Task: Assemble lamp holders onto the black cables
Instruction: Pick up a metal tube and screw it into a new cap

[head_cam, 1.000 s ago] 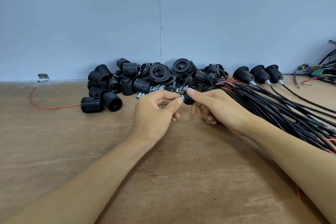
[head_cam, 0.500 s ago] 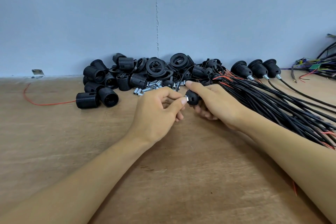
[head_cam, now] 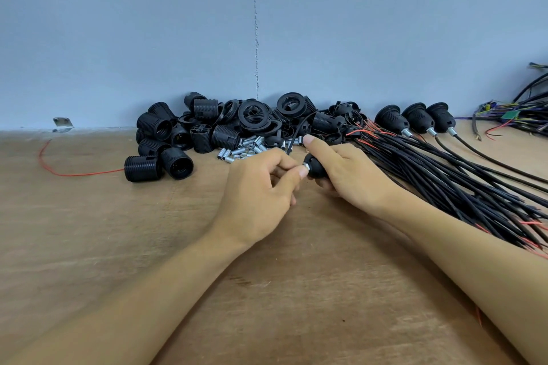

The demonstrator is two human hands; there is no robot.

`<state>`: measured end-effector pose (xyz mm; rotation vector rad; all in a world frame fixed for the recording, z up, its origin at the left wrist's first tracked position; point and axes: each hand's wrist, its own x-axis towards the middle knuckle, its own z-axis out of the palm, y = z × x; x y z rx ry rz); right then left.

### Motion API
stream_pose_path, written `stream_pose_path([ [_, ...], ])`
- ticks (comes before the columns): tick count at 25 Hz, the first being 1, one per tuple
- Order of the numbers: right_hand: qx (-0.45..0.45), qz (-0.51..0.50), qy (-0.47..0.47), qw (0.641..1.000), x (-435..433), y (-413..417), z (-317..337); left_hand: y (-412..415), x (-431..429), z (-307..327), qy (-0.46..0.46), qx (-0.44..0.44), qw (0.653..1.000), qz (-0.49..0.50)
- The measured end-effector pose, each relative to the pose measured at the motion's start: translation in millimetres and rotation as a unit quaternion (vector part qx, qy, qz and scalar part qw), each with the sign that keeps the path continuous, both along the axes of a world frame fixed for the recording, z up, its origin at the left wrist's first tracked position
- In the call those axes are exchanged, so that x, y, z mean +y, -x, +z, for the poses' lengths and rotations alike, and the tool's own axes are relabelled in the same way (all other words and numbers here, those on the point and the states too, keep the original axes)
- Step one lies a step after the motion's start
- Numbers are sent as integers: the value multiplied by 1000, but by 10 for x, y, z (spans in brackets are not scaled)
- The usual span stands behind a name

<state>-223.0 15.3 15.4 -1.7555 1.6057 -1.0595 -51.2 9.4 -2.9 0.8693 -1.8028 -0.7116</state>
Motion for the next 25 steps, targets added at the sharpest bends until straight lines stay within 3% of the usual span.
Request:
stream_pose_path([
  [5, -5, 9, -59, 998, -8, -7, 36, -49, 18, 40, 219, -110, 969, 43],
  [11, 3, 12, -105, 994, 14, -20, 105, -113, -29, 61, 329, -188, 924, 43],
  [15, 0, -29, -81, 996, 24, -1, 94, -116, -26, 37, 244, -148, 956, 73],
  [17, 119, -123, -5, 985, 7, 94, 54, -122, -46, 8, 164, -108, 977, 88],
  [20, 322, -227, 40, 918, -14, 266, 56, -139, -104, -14, 72, -55, 991, 97],
  [25, 420, -346, 24, 839, -60, 541, 89, -104, -43, 13, 63, -64, 991, 95],
])
